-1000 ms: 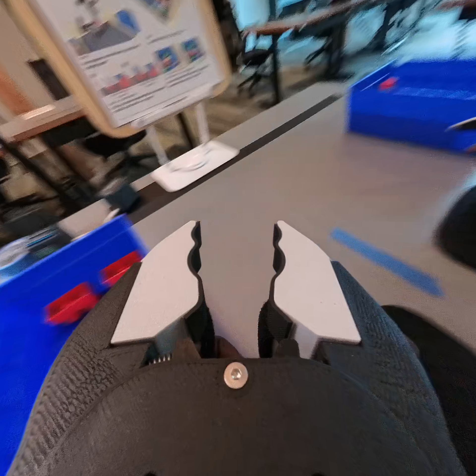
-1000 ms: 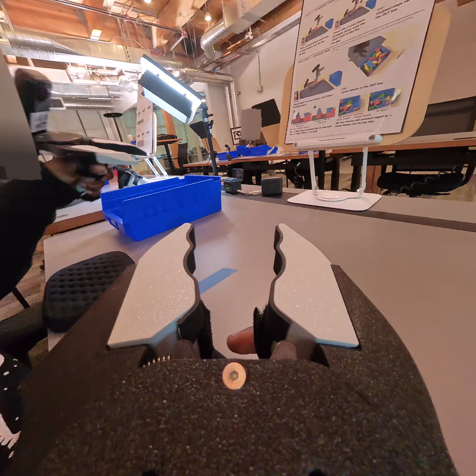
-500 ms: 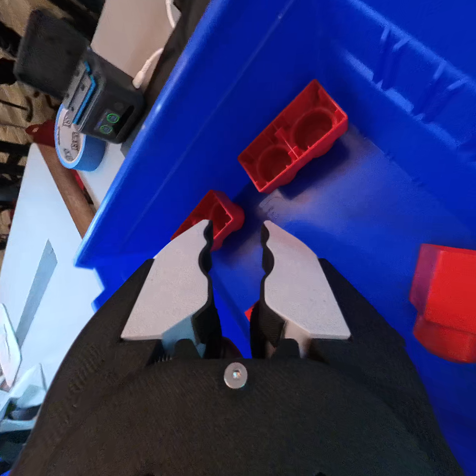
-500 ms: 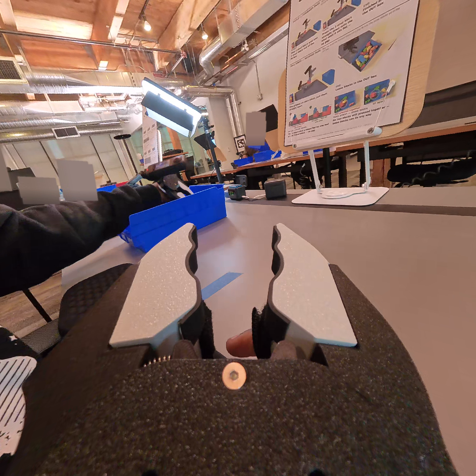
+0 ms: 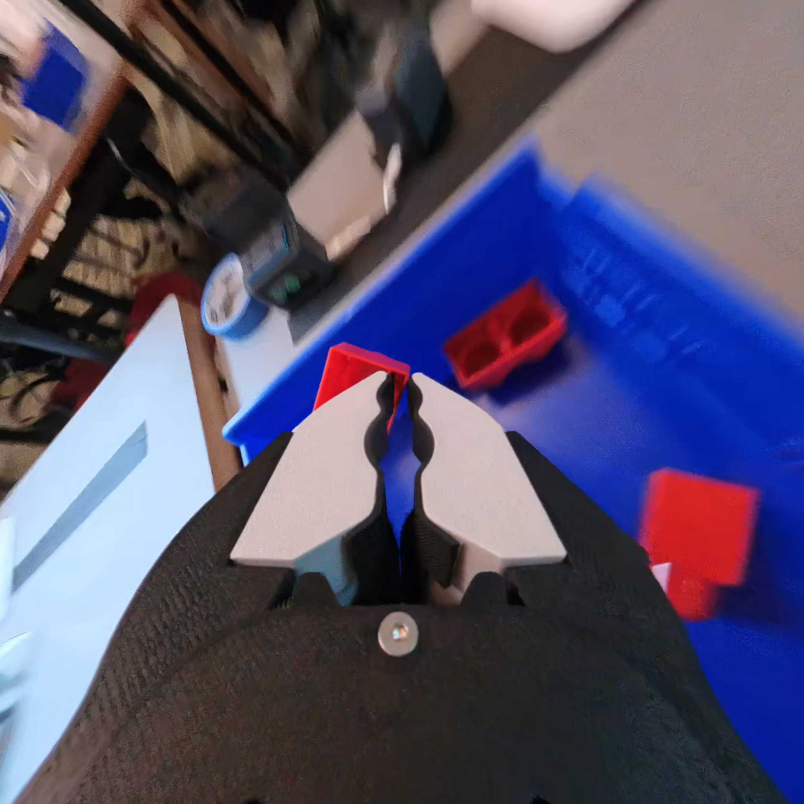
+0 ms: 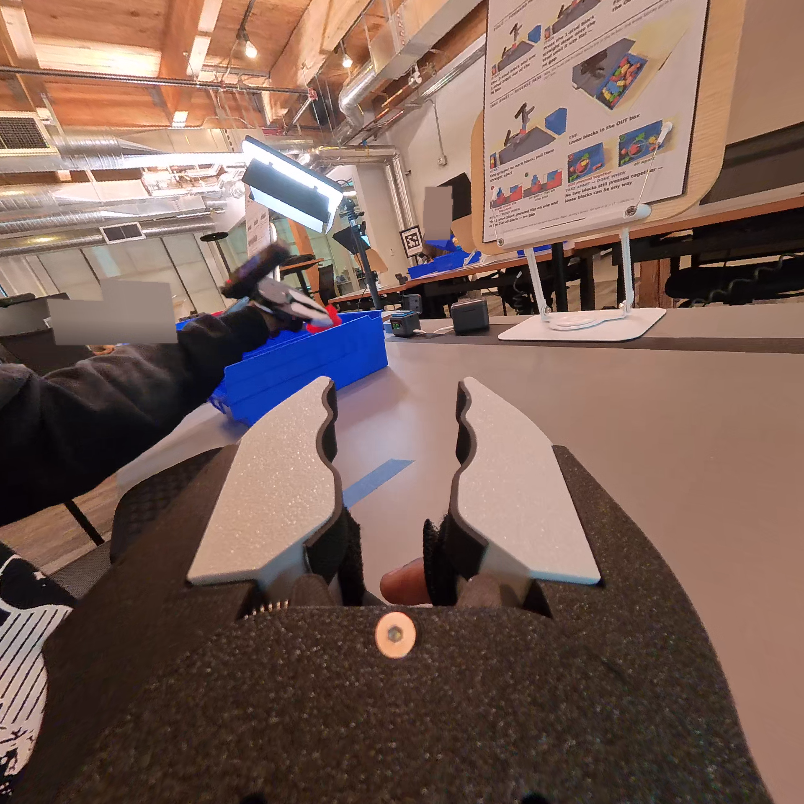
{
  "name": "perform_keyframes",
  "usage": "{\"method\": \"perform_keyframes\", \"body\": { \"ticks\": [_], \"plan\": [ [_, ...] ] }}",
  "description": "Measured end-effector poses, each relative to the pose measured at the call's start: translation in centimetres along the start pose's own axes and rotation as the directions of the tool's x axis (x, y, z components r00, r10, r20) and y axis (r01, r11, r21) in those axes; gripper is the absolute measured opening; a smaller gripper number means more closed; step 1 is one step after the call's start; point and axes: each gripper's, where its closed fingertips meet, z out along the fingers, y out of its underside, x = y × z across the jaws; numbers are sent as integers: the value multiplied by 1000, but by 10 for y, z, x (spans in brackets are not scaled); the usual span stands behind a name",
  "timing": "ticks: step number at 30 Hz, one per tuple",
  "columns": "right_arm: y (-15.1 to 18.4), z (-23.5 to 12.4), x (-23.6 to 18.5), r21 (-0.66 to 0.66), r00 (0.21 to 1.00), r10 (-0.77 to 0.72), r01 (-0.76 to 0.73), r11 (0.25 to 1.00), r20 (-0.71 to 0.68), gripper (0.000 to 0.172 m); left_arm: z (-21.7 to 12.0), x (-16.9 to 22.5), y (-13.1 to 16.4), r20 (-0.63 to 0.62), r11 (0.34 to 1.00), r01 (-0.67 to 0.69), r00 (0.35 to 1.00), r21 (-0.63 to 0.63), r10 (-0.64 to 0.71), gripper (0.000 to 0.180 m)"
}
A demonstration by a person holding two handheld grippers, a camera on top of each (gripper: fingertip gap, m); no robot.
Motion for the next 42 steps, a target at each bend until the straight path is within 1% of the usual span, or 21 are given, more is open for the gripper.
{"method": "perform_keyframes", "body": {
  "ticks": [1,2,3,4,5,8,13,16,18,19,20,22,25,27,30,32,34,38,39,41,42],
  "plan": [
    [0,0,0,0,1000,-1,1,1000,2,53,-19,4,-24,-23,986,91,996,140,-88,5],
    [0,0,0,0,1000,-3,3,1000,1,53,-42,11,-49,-80,942,187,982,280,-172,6],
    [0,0,-1,0,1000,-6,6,1000,1,53,-65,22,-72,-166,876,276,959,394,-228,6],
    [0,0,-1,1,1000,-10,10,1000,1,53,-88,35,-90,-244,813,341,937,471,-251,5],
    [0,0,-2,1,1000,-15,15,1000,1,53,-107,49,-104,-301,774,370,923,514,-241,5],
    [0,0,-3,2,999,-32,32,999,3,52,-151,97,-131,-424,695,421,887,584,-181,5],
    [-1,-1,-7,11,998,-62,62,998,5,51,-216,185,-165,-681,499,612,730,613,-59,5],
    [-1,-1,-10,13,997,-78,78,997,13,51,-246,235,-175,-809,364,745,587,558,38,5],
    [-1,-2,-12,17,996,-90,90,996,20,51,-257,263,-177,-886,295,837,454,462,97,5],
    [-1,-2,-11,16,995,-94,94,995,13,51,-259,276,-177,-910,275,868,397,414,119,5],
    [-1,-2,-11,13,995,-97,97,995,7,51,-260,289,-177,-923,263,885,360,385,139,5],
    [0,-1,-13,6,994,-110,109,994,17,51,-261,310,-176,-936,235,910,305,341,176,5],
    [2,0,-17,0,991,-127,127,992,35,52,-268,326,-176,-950,162,957,198,241,242,5],
    [2,0,-20,-4,989,-135,135,991,58,53,-272,336,-176,-946,133,972,150,195,287,5],
    [2,1,-42,10,974,-145,146,989,175,66,-280,343,-171,-927,80,987,103,141,361,6],
    [0,5,-67,23,951,-124,123,992,284,76,-281,348,-171,-922,98,985,95,141,375,6],
    [0,12,-94,37,920,-112,105,994,376,78,-284,351,-171,-915,102,985,86,137,395,5],
    [5,31,-133,44,860,-73,59,997,504,70,-285,357,-171,-913,114,987,56,111,404,5],
    [5,33,-137,55,849,-73,51,997,523,62,-285,360,-171,-913,122,986,52,110,403,6],
    [1,33,-138,95,844,-94,51,994,528,34,-287,364,-171,-912,136,984,49,114,407,6],
    [1,33,-136,96,843,-114,74,993,525,34,-286,365,-172,-917,150,981,51,120,396,6]
  ]
}}
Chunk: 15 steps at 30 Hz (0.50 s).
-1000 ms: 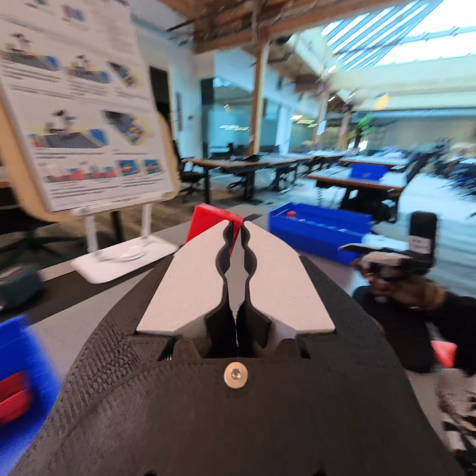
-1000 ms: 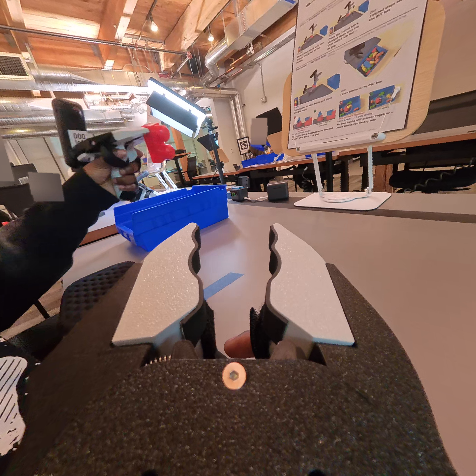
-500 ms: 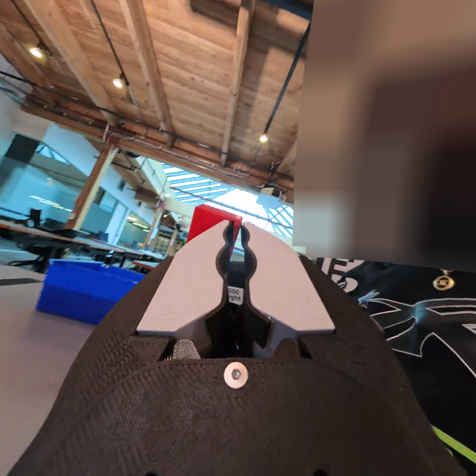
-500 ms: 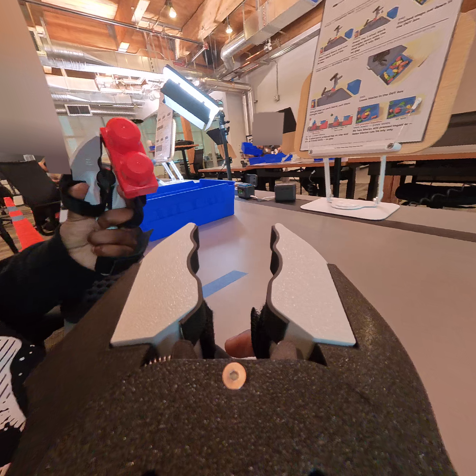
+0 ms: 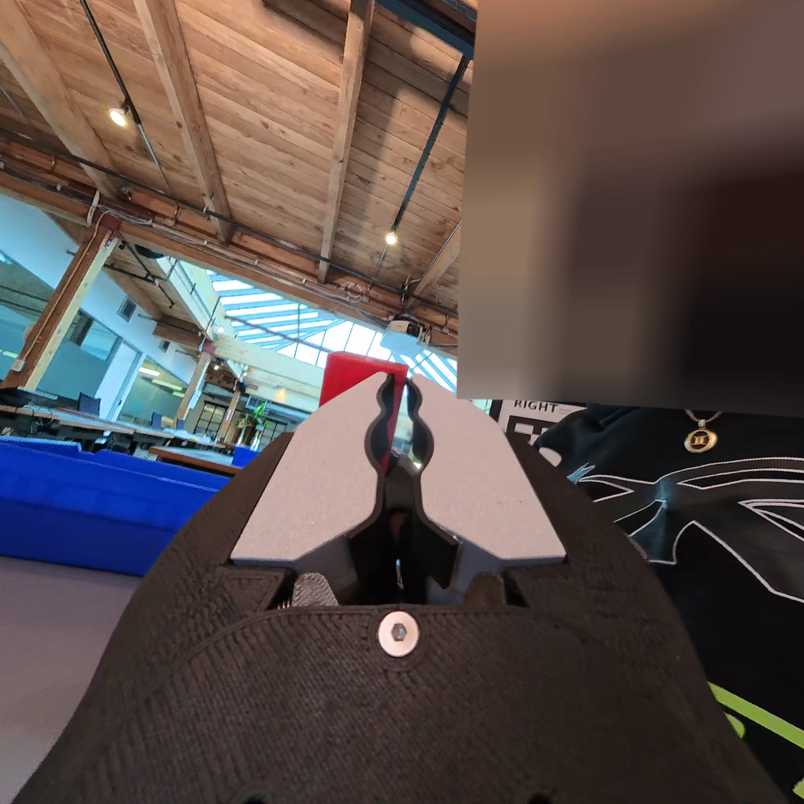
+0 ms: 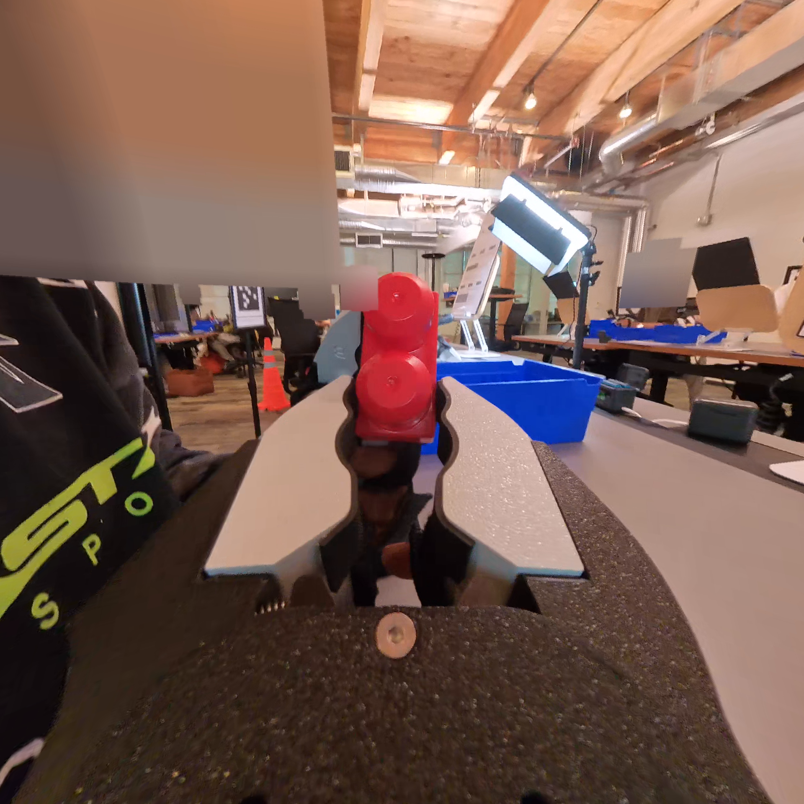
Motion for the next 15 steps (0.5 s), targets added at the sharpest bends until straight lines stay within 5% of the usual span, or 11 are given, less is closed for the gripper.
{"method": "perform_keyframes", "body": {
  "ticks": [3,5,9,12,15],
  "plan": [
    [2,-11,5,-85,999,-38,37,996,-6,34,-1,-9,10,72,986,-50,995,-158,62,10],
    [2,-20,7,-168,999,-39,41,985,16,34,-10,-21,18,119,918,-137,974,-372,194,38],
    [21,-37,7,-442,995,-23,62,895,92,34,-43,-41,30,62,559,-265,865,-786,497,62],
    [28,-40,0,-537,989,-6,85,839,147,34,-50,-36,47,-43,387,-287,847,-876,530,61],
    [38,-42,-3,-621,983,-11,123,774,182,34,-44,-26,58,-84,388,-302,869,-871,488,55]
  ]
}}
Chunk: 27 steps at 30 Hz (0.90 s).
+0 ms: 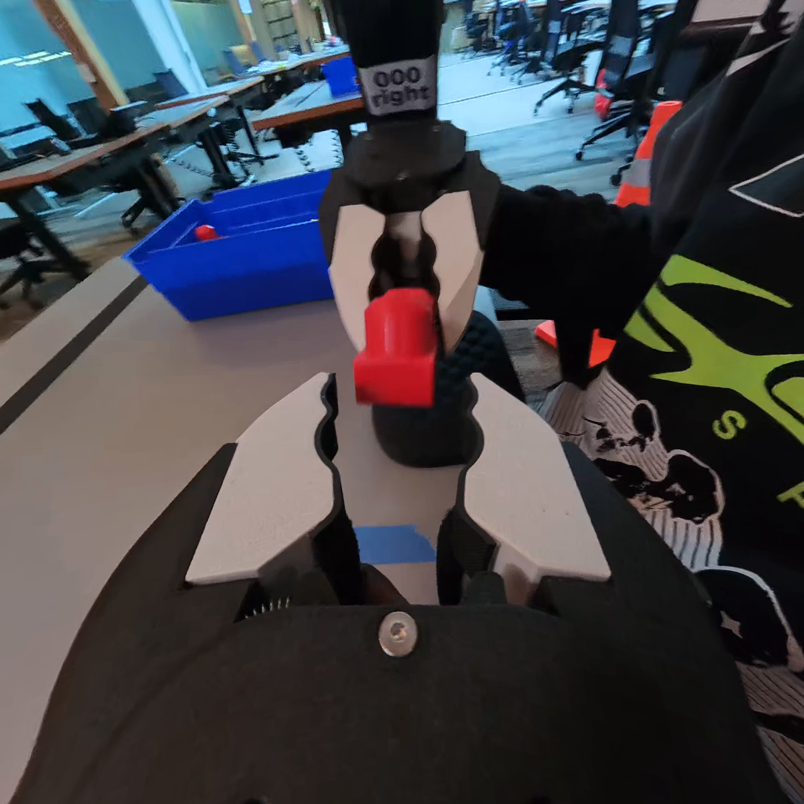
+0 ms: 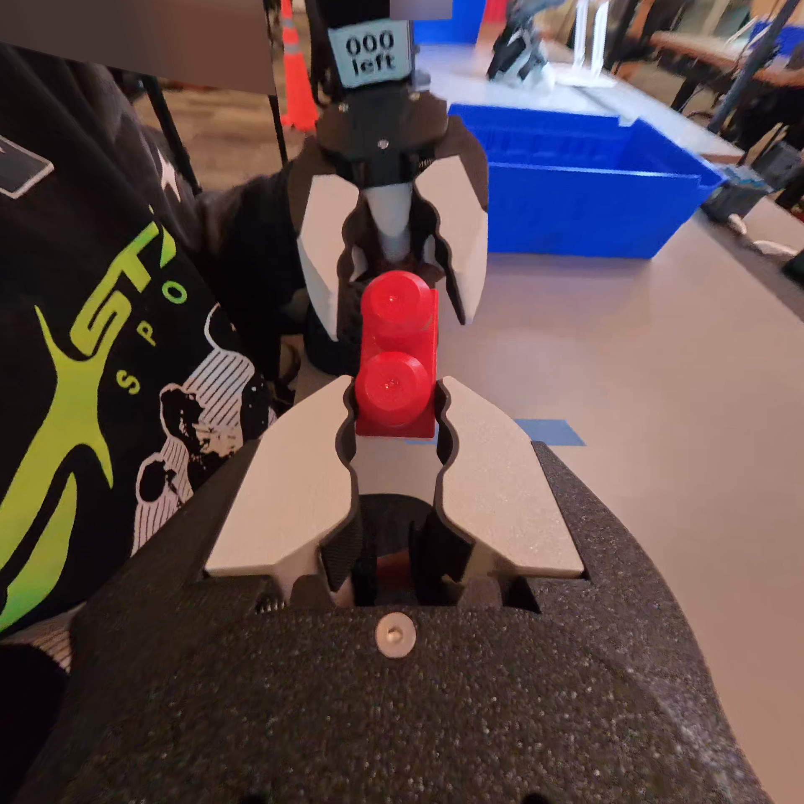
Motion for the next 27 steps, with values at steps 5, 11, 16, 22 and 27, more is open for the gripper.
{"method": "perform_keyframes", "body": {
  "ticks": [5,11,16,22,27],
  "plan": [
    [0,5,-6,-33,998,-38,40,999,48,34,3,5,7,-13,998,-51,999,-35,51,37],
    [-69,-26,23,541,985,153,-88,837,-76,41,-21,-24,-44,53,876,161,977,454,-208,36],
    [-80,-43,41,907,861,473,-337,254,187,60,-44,-50,-57,-78,509,362,865,781,-495,36],
    [-80,-2,45,890,816,517,-409,203,258,59,-33,-44,-56,-131,441,409,834,799,-536,36],
    [-84,-6,45,912,848,491,-344,224,199,35,-23,-41,-51,-92,491,396,841,776,-533,36]
  ]
}}
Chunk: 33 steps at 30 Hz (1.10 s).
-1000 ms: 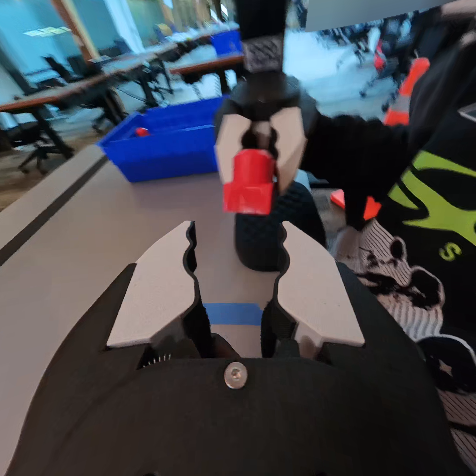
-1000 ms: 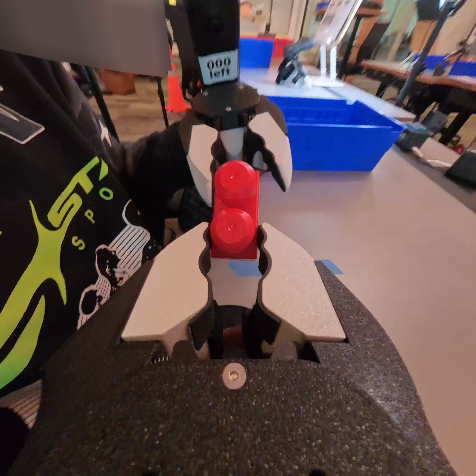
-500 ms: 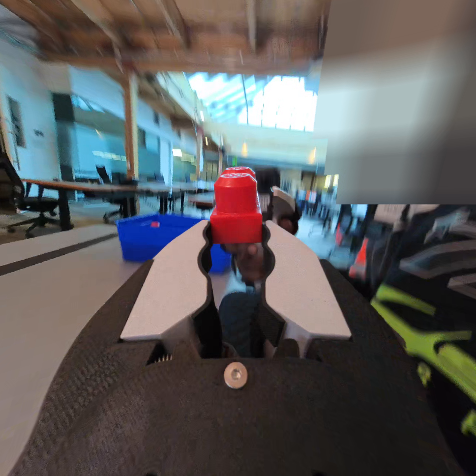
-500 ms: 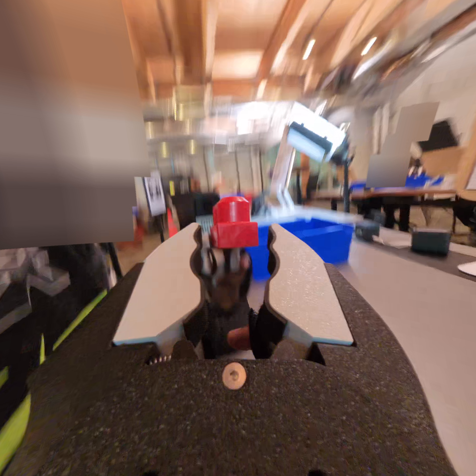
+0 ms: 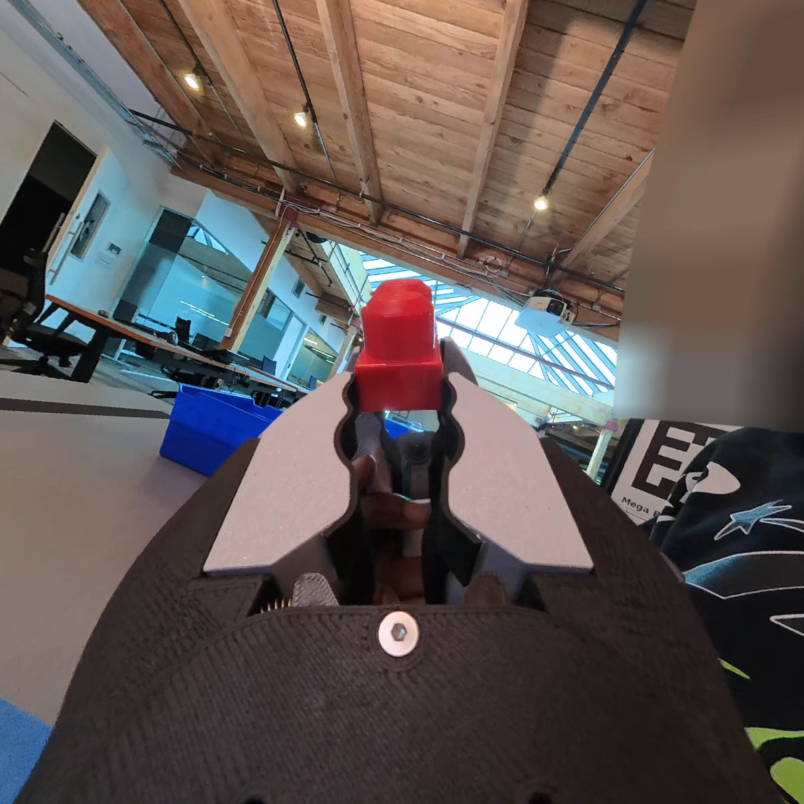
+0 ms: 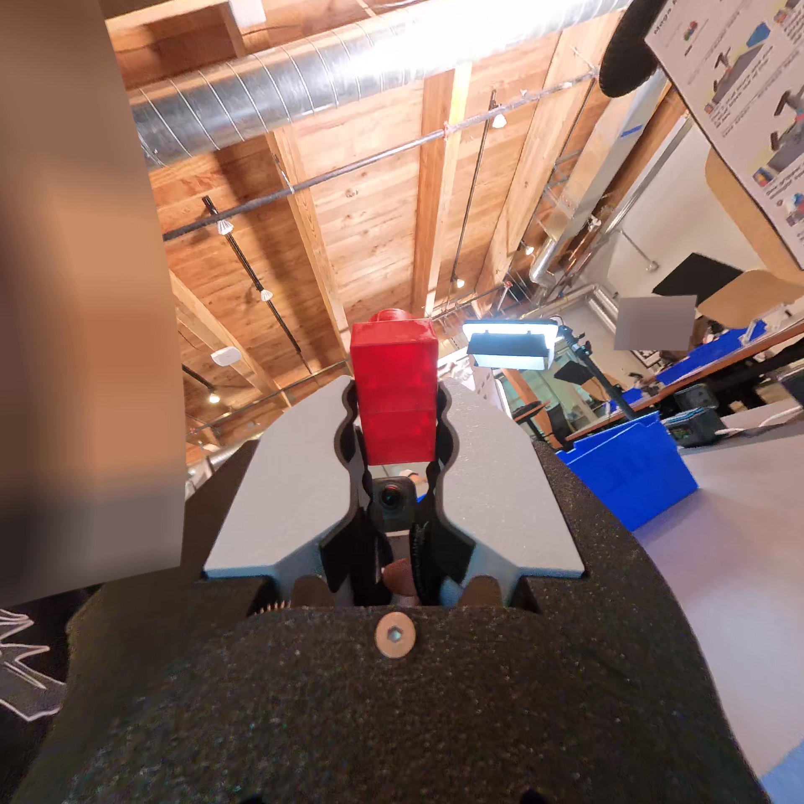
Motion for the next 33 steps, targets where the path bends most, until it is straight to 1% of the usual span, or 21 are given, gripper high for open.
{"method": "perform_keyframes", "body": {
  "ticks": [3,5,6,7,8,11,14,16,19,22,25,26,28,31,33],
  "plan": [
    [-1,-4,1,-43,999,-34,34,999,3,34,1,-1,6,-11,997,-8,1000,-74,7,36],
    [-4,-7,0,-67,999,-37,38,997,15,34,-1,0,4,-36,993,-22,999,-113,18,41],
    [-5,-8,0,-84,999,-40,41,996,22,34,-1,1,3,-50,991,-27,999,-134,20,40],
    [-5,-9,-1,-100,998,-46,49,994,32,34,-2,2,5,-62,984,-40,998,-173,29,35],
    [-5,-10,-2,-111,998,-54,58,992,34,34,-2,2,7,-65,978,-58,997,-200,46,35],
    [-7,-9,-4,-101,997,-62,66,993,42,34,-1,3,8,-63,978,-75,996,-197,63,34],
    [-6,-7,0,-74,1000,-27,28,997,15,35,-1,0,6,-27,990,-43,999,-137,40,34],
    [0,-7,2,-81,1000,-3,4,997,12,39,-1,-3,7,-12,991,-33,999,-128,32,34],
    [-1,-8,2,-61,1000,1,0,998,14,35,0,-2,8,-10,990,-45,999,-135,44,34],
    [-1,-8,1,-85,1000,-24,25,996,20,35,0,0,9,-16,988,-47,999,-148,45,34],
    [-4,-11,-2,-98,999,-39,42,994,34,35,2,2,13,-31,979,-59,998,-194,54,35],
    [-8,-12,-4,-91,998,-39,43,995,45,35,1,2,13,-31,974,-67,998,-215,61,38],
    [-17,-17,-7,-84,996,-51,57,995,71,35,-2,0,11,-20,960,-103,995,-261,101,48],
    [-24,-28,-7,-117,989,-107,119,986,104,35,-16,-8,0,15,928,-170,983,-332,185,53],
    [-28,-35,-5,-110,987,-115,128,986,115,35,-32,-15,-17,60,902,-216,965,-375,256,54]
  ]
}}
